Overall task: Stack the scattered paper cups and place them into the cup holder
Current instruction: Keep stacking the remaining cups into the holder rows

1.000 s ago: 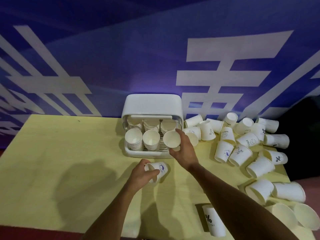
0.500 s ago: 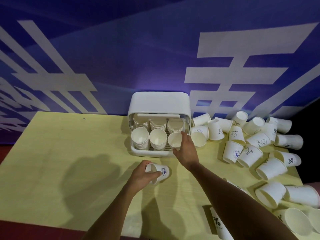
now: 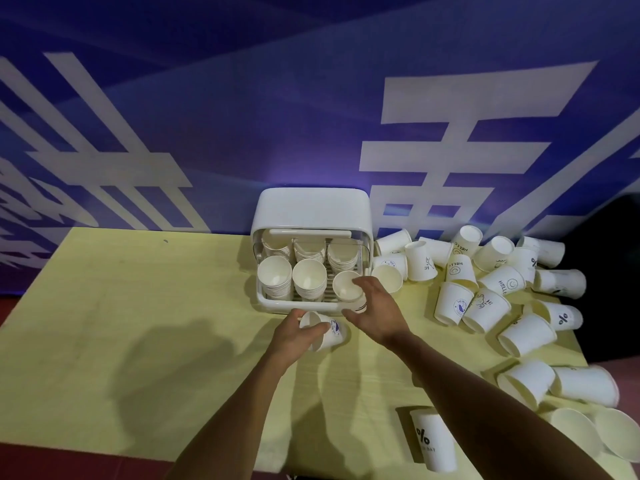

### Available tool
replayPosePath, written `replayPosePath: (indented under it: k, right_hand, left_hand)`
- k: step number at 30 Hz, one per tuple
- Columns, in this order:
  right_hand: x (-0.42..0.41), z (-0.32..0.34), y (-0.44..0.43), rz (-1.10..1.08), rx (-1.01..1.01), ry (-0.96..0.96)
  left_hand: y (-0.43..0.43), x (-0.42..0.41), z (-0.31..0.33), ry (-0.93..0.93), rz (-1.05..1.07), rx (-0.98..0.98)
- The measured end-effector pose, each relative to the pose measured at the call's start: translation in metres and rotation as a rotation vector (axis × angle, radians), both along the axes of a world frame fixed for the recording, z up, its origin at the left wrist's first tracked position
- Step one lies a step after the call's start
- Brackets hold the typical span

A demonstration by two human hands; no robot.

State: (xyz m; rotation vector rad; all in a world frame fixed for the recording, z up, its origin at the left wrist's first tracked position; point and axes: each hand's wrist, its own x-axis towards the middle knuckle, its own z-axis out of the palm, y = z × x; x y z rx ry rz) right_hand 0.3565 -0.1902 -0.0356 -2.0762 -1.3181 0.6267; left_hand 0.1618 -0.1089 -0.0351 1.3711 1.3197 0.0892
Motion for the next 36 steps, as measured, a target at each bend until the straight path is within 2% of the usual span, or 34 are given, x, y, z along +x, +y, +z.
replayPosePath:
  k: [6,13,19,24,29,36]
  right_hand:
    - [-0.006,0.004,-0.016,0.133,-0.096,0.061]
    - [-0.011,0.006,-0.029,0.169,0.012,0.067]
    - [-0.006,0.01,-0.032,0.003,0.031,0.168]
    - [0.007,0.021,-0.024,-0.166,0.065,0.225]
    - [0.013,0.029,-0.006,-0.244,0.158,0.264]
    - [0.009,0.021,0.014,-0.287,0.158,0.239]
  left_hand:
    - [0.001,0.018,0.008,-0.047,0.019,0.006]
    - [-0.005,0.033,0.023,-0.138,0.022,-0.03]
    - [-0.005,0.037,0.026,-0.178,0.06,-0.052]
    - [-0.003,0.031,0.021,-0.113,0.027,-0.055]
    - [-0.001,0.027,0.011,-0.037,-0.055,0.01]
    - [0.006,0.024,0.005,-0.039,-0.094,0.033]
